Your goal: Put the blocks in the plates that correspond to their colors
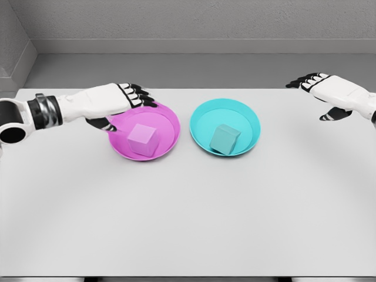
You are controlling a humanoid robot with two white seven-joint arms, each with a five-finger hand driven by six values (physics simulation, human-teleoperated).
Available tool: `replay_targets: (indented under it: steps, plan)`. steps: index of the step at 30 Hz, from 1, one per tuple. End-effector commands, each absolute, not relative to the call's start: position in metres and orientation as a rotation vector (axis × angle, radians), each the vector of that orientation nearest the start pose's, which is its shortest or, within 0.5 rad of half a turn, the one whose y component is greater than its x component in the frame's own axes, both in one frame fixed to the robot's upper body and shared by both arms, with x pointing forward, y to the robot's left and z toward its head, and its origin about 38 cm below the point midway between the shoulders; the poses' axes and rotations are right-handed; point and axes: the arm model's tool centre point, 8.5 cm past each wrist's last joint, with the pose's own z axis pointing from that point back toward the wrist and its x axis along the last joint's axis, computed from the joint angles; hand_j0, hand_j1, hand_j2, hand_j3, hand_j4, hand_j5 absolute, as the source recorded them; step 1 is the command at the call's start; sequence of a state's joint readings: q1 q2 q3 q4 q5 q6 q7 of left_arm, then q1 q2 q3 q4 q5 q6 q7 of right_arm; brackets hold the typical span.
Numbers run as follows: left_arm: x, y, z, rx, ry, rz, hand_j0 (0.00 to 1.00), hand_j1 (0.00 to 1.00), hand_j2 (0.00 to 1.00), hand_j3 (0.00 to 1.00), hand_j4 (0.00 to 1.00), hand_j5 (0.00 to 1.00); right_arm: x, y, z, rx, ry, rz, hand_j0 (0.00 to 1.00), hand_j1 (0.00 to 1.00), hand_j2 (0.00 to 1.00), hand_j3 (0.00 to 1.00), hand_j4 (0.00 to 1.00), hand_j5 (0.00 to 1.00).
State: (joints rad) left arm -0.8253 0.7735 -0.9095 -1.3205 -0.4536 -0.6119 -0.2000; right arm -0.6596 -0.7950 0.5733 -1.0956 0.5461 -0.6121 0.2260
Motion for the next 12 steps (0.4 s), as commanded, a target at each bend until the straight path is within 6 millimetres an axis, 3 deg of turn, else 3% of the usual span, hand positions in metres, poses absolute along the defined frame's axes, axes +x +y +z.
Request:
replay_targets:
  steps: [1, 4, 9, 12]
  plan:
    - [0.460, 0.299, 0.225, -0.682, 2.227, 2.840, 1.00, 1.00, 1.00, 1.00, 1.00, 1.00, 0.471, -0.390, 0.191, -0.672, -1.383, 1.797, 1.00, 1.00, 1.00, 1.00, 1.00, 1.00]
    - [0.456, 0.327, 0.233, -0.767, 2.204, 2.877, 1.00, 1.00, 1.00, 1.00, 1.00, 1.00, 0.471, -0.390, 0.191, -0.671, -1.382, 1.798, 1.00, 1.00, 1.00, 1.00, 1.00, 1.00]
    - [0.441, 0.399, 0.252, -1.008, 2.113, 2.977, 1.00, 1.00, 1.00, 1.00, 1.00, 1.00, 0.469, -0.390, 0.187, -0.662, -1.376, 1.797, 1.00, 1.00, 1.00, 1.00, 1.00, 1.00]
    - [0.432, 0.419, 0.250, -1.012, 2.203, 3.003, 1.00, 1.00, 1.00, 1.00, 1.00, 1.00, 0.469, -0.391, 0.186, -0.661, -1.374, 1.796, 1.00, 1.00, 1.00, 1.00, 1.00, 1.00]
